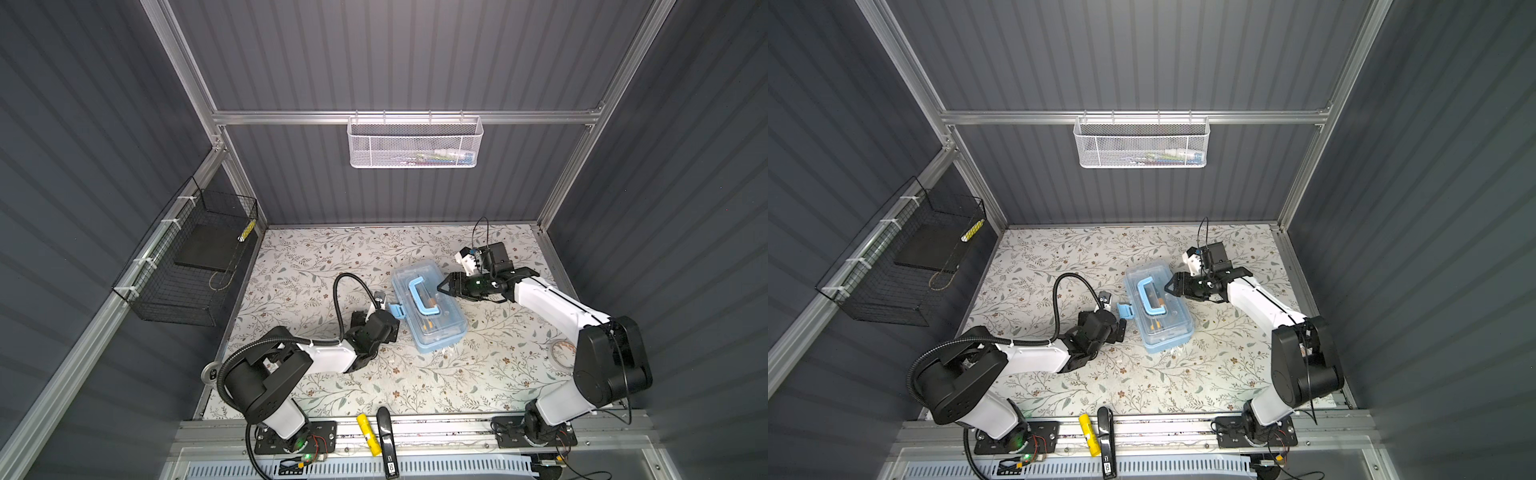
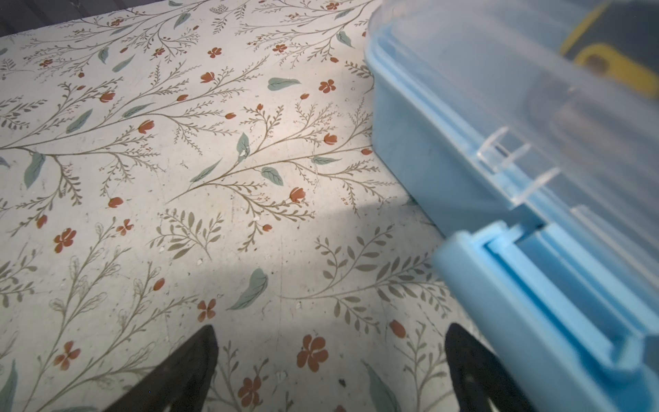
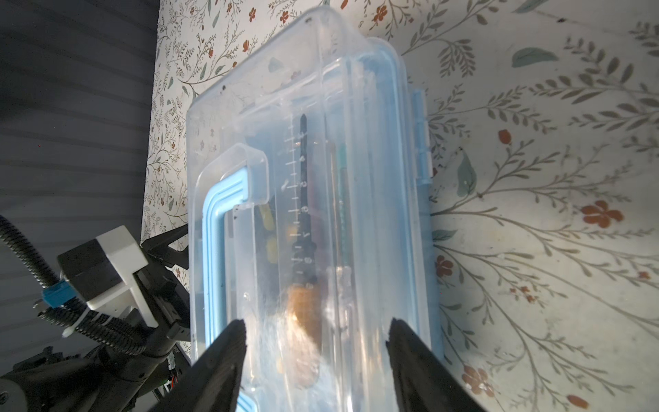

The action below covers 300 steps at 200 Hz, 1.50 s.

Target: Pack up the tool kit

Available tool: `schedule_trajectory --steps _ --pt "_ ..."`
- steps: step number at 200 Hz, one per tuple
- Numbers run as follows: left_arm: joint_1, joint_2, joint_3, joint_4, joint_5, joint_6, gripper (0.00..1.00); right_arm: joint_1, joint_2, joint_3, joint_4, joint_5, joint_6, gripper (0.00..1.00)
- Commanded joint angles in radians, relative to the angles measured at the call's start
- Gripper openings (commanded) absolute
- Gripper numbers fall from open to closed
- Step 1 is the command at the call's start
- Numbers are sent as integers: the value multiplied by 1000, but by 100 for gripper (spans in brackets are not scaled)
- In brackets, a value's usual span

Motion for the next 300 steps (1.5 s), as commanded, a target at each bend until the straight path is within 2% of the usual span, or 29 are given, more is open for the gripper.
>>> schedule_trajectory --steps 1,38,57,103,132,183,223,271,286,300 --pt "11 -47 -10 11 29 -59 100 2 -22 -18 1 -14 -4 65" --pt "20 -83 11 -7 228 -181 99 2 -34 -42 -1 -15 -15 66" --pt "31 -105 3 -9 286 -242 96 1 -48 -69 20 -24 -14 66" --pt "57 -101 -64 161 349 -359 89 -2 -12 -85 41 -62 -9 65" --pt "65 -77 -101 284 392 -425 76 -2 -11 -91 53 -80 -10 65" --pt "64 -72 -169 390 398 -515 64 -7 -3 -119 64 -74 -7 65" --pt "68 -19 -202 552 427 -560 62 -7 -2 -130 75 -85 -3 65" --pt "70 -33 -220 585 417 -560 53 -9 0 -138 79 -83 -6 65" --pt "70 -48 -226 575 404 -563 45 -9 7 -139 84 -86 -3 65" --pt "70 -60 -231 553 390 -568 42 -9 14 -135 74 -70 4 65"
